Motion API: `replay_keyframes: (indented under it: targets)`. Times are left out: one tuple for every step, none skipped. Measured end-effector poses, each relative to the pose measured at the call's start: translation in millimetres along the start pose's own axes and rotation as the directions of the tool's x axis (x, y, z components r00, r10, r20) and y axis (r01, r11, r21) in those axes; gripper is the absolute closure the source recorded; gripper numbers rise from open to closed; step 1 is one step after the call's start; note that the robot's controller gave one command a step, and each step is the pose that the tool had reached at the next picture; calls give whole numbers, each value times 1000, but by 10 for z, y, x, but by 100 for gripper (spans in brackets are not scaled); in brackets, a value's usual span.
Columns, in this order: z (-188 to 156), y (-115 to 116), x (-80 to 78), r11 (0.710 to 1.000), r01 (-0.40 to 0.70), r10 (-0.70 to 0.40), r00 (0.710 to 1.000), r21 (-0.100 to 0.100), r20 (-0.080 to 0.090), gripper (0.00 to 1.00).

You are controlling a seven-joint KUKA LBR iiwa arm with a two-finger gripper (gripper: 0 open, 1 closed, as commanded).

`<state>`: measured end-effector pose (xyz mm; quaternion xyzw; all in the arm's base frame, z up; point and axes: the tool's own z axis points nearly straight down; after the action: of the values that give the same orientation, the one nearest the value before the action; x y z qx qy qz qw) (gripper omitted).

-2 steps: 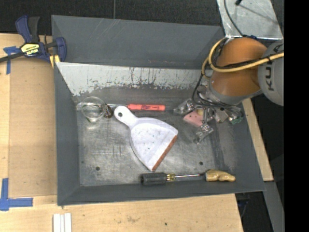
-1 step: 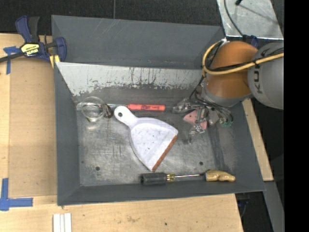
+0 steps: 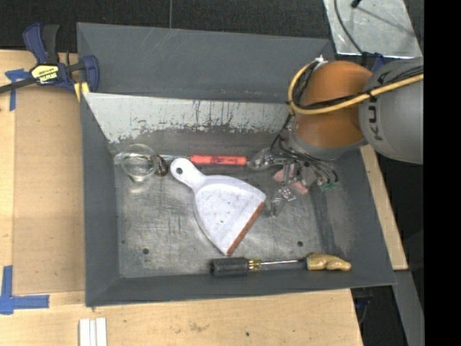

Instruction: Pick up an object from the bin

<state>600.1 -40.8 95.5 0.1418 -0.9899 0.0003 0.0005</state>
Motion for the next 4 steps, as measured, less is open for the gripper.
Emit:
replay_keyframes:
  targets:
    - [7, 213, 175, 980, 198, -198, 980, 2, 7, 0]
    - [138, 357, 253, 999, 38, -38, 999, 3, 7, 0]
    - [104, 1214, 366, 979, 204, -204, 979, 1, 6, 100]
    - [104, 1213, 365, 979, 204, -204, 979, 1, 6, 100]
